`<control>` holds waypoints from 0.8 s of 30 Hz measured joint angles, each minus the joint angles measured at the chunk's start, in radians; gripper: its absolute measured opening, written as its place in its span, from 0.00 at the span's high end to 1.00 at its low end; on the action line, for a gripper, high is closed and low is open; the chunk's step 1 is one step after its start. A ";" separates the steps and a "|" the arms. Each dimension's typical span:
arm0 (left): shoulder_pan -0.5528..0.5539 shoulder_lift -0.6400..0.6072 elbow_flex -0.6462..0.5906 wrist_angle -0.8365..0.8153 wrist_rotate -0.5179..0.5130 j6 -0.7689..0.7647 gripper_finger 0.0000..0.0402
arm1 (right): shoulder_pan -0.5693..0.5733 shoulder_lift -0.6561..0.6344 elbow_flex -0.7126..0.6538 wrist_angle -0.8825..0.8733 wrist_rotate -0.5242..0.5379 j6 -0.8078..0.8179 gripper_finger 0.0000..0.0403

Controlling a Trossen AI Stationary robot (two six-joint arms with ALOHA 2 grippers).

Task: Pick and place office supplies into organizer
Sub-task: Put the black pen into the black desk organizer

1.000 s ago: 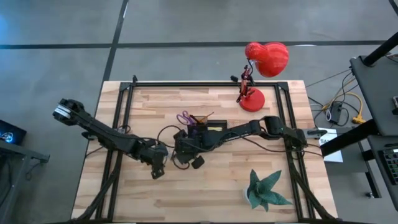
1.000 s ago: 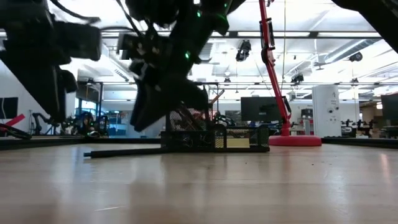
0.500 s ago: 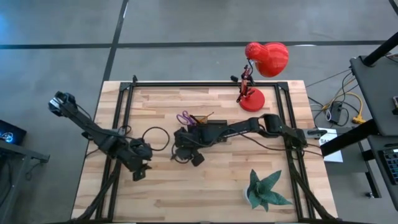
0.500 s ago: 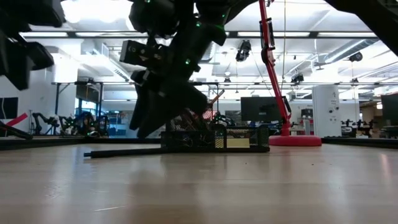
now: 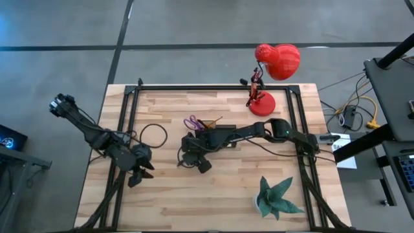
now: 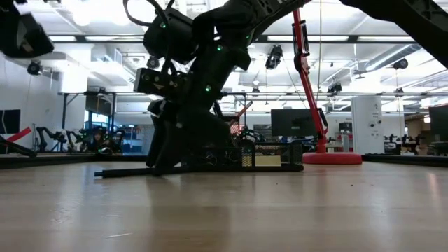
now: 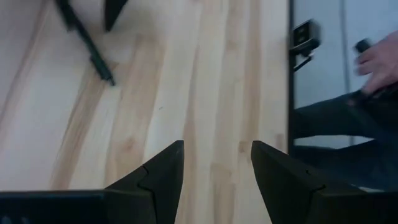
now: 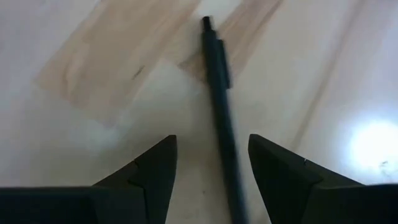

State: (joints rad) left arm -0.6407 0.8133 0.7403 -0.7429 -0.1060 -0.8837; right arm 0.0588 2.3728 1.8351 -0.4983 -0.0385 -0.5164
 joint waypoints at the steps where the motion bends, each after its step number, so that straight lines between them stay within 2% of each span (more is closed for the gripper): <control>1: 0.000 -0.007 0.005 0.005 0.000 0.000 0.57 | 0.000 0.005 0.007 -0.004 0.001 0.000 0.53; 7: 0.000 -0.032 0.006 0.010 0.000 0.000 0.57 | -0.013 0.014 0.028 -0.037 -0.036 0.046 0.56; 13: 0.000 -0.025 0.007 0.013 0.000 0.000 0.57 | -0.045 0.016 0.043 -0.133 -0.135 0.173 0.68; 24: 0.001 -0.002 0.005 0.024 0.000 0.000 0.57 | -0.015 0.016 0.064 -0.198 -0.104 0.184 0.88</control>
State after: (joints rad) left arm -0.6399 0.8116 0.7456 -0.7192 -0.1059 -0.8837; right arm 0.0440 2.3890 1.8992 -0.6968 -0.1428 -0.3329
